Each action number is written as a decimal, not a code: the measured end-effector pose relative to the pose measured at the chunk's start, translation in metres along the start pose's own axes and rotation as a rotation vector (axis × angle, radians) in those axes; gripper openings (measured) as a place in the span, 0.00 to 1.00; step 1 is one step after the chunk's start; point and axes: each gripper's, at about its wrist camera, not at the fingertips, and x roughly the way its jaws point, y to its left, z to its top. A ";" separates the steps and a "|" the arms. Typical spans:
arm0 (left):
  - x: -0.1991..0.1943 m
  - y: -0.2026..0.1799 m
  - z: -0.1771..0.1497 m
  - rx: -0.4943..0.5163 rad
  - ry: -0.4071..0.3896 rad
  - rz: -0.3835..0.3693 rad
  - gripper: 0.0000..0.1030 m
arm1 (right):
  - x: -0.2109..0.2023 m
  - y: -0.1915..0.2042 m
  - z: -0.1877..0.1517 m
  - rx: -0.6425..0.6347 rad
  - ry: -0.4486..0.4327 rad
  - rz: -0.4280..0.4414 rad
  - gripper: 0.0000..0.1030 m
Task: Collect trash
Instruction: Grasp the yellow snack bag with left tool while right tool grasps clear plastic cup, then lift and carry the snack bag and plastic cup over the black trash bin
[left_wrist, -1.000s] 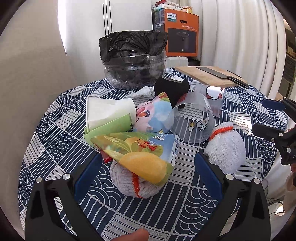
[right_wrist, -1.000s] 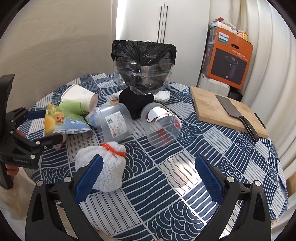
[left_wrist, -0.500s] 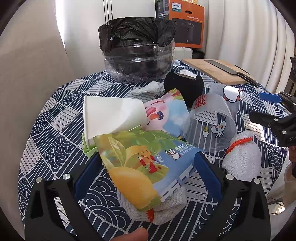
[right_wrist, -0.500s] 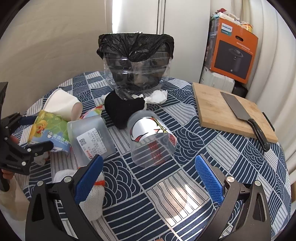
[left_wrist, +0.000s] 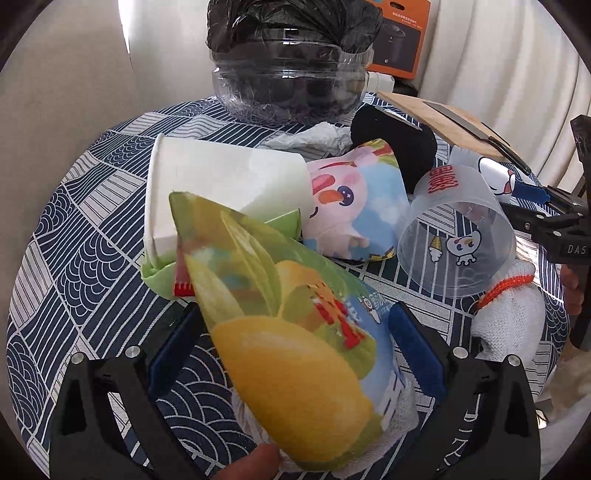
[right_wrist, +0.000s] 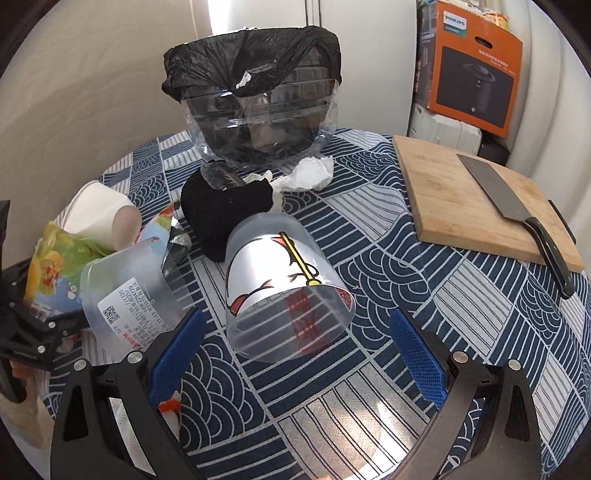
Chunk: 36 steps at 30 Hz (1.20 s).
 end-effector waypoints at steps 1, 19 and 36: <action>0.002 0.001 0.000 -0.003 0.008 -0.003 0.96 | 0.002 -0.002 0.000 0.007 0.003 0.007 0.92; -0.005 0.003 -0.005 -0.003 -0.024 -0.092 0.95 | 0.017 -0.006 0.004 0.019 -0.002 0.078 0.92; -0.022 0.003 0.008 -0.011 -0.057 -0.122 0.51 | 0.013 -0.006 0.001 -0.002 0.005 0.152 0.57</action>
